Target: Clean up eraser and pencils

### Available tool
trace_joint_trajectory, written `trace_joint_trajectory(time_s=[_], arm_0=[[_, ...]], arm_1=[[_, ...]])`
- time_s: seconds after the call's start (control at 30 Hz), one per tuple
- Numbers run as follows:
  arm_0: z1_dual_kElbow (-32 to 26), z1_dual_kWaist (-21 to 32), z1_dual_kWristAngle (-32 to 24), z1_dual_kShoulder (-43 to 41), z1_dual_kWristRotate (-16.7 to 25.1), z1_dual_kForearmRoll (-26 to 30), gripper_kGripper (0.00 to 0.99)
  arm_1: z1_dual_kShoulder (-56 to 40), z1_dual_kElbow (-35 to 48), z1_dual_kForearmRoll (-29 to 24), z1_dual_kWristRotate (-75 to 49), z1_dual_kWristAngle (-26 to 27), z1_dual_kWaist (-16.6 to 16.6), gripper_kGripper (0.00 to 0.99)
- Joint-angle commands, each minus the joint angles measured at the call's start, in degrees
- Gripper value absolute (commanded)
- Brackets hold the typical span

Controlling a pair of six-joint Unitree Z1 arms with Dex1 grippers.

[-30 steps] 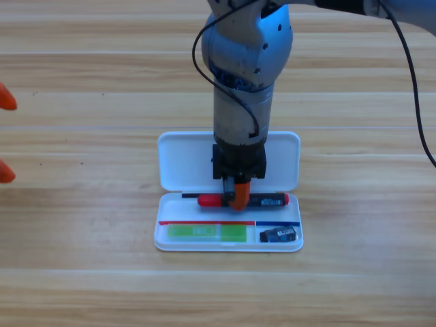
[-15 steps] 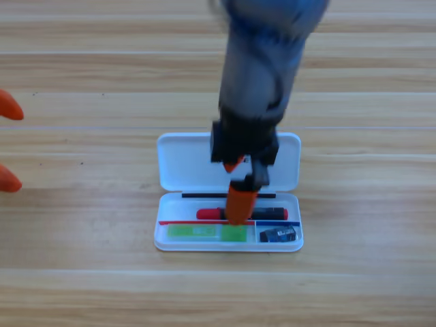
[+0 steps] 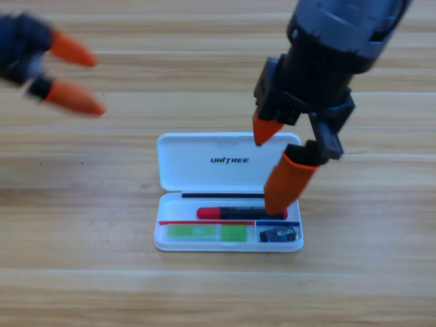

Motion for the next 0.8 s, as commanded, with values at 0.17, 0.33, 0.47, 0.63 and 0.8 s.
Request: trace_joint_trajectory(time_s=[0.17,0.33,0.47,0.63,0.8], arm_0=[[-13.03,3.87,-8.24,22.03,-4.95,-6.06,0.842],[-12.94,3.79,-8.77,25.37,-3.89,-9.05,0.528],[-12.15,3.35,-9.21,27.48,-1.25,-10.28,0.000],[-10.04,1.59,-9.82,28.97,-1.17,-11.24,0.000],[-9.78,-0.70,-10.44,31.61,-1.61,-10.45,0.000]], arm_1=[[-11.60,12.37,-8.74,2.99,4.32,1.09,0.902],[-18.89,21.86,-17.80,4.04,5.81,0.83,0.904],[-23.29,25.20,-21.75,4.48,7.84,0.83,0.905],[-25.40,26.78,-23.86,4.48,8.80,0.83,0.905],[-23.64,27.05,-23.95,4.48,9.15,0.83,0.905]])
